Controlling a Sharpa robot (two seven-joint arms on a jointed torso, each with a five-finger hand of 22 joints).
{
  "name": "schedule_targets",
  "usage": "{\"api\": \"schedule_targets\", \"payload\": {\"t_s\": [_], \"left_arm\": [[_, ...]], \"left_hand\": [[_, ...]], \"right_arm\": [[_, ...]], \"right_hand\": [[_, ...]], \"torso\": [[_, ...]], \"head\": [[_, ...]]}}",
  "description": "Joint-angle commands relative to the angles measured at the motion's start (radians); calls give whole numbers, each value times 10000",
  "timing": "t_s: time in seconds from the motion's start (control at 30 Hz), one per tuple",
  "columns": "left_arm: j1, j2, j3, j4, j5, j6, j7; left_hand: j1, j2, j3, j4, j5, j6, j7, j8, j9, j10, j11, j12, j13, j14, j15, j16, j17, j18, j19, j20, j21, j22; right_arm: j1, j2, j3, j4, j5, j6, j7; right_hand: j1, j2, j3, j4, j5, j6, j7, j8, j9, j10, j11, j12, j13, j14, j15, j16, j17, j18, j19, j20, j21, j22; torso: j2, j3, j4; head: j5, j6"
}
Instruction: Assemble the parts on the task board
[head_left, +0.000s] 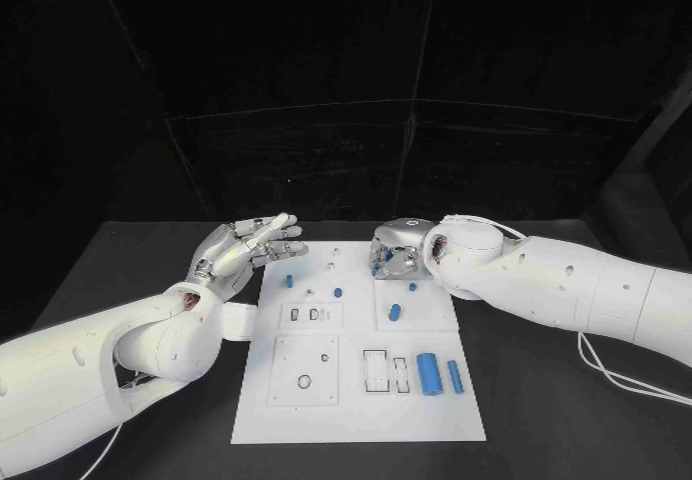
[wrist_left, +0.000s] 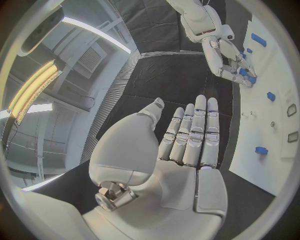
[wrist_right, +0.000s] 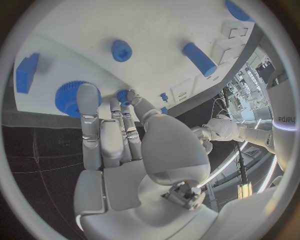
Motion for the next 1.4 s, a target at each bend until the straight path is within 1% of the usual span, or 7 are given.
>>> {"api": "schedule_targets", "payload": {"t_s": [0.03,0.1,0.27,0.37,0.57,0.93,1.4], "left_arm": [[10,13,5,-13,-7,163,-8],[10,15,5,-18,-7,165,-14],[10,9,5,-31,-7,207,-40],[11,12,5,-47,-7,251,-51],[11,35,5,-63,-6,287,-70],[15,8,6,9,-5,288,-73],[20,70,6,5,-4,232,-52]], "left_hand": [[59,91,9,-85,9,24,129,-61,-13,32,29,-45,-14,11,51,-62,11,72,82,12,-69,-19],[63,93,12,-89,9,24,129,-62,-13,32,29,-47,-15,11,51,-63,11,72,82,12,-70,-20],[93,106,34,-129,9,21,130,-73,-13,28,31,-56,-15,16,52,-79,17,72,89,14,-79,-31],[108,122,52,-150,17,21,131,-79,-12,27,30,-62,-15,19,53,-90,20,72,93,14,-86,-39],[111,125,55,-154,20,21,130,-80,-12,27,30,-63,-15,19,53,-92,21,72,93,15,-87,-40],[119,130,64,-167,26,21,130,-84,-12,28,30,-65,-15,20,53,-98,22,72,95,15,-91,-45],[122,129,69,-178,28,16,133,-90,-13,24,32,-70,-16,20,54,-105,24,72,96,15,-96,-50]], "right_arm": [[6,24,-5,-4,-42,-215,-14],[6,19,-5,17,-42,-391,-32],[5,-56,-1,298,170,-1635,57],[5,-45,5,422,268,-2104,-22],[7,169,20,288,339,-2654,-192],[95,947,36,-544,363,-2943,-234],[182,1639,36,-1219,366,-2512,-446]], "right_hand": [[0,124,173,8,-83,102,21,18,13,104,-28,-87,12,201,-88,74,32,36,-6,-68,80,81],[-1,138,281,6,-120,123,23,9,9,135,-28,-112,13,202,-90,91,51,24,4,-71,152,164],[85,125,738,-69,-259,247,16,5,14,330,-58,-147,36,207,-114,157,122,-54,134,-93,580,709],[88,60,901,-95,-298,229,31,-31,4,314,-46,-202,30,193,-98,149,84,-69,129,-85,653,786],[88,-30,1177,-108,-361,216,55,-77,-3,306,-24,-273,29,181,-72,157,74,-77,95,-64,728,847],[46,-161,1528,-81,-348,174,96,-141,-10,276,17,-364,29,188,-42,204,124,-84,64,-34,840,938],[-15,-217,1677,-27,-367,151,108,-166,-11,257,32,-405,29,179,-27,205,99,-82,29,-18,867,946]], "torso": [[12,9,2],[13,5,0],[18,3,-12],[18,-2,-18],[51,0,30],[141,-6,78],[253,-51,158]], "head": [[14,1],[16,2],[47,73],[38,112],[38,170],[148,256],[103,351]]}}
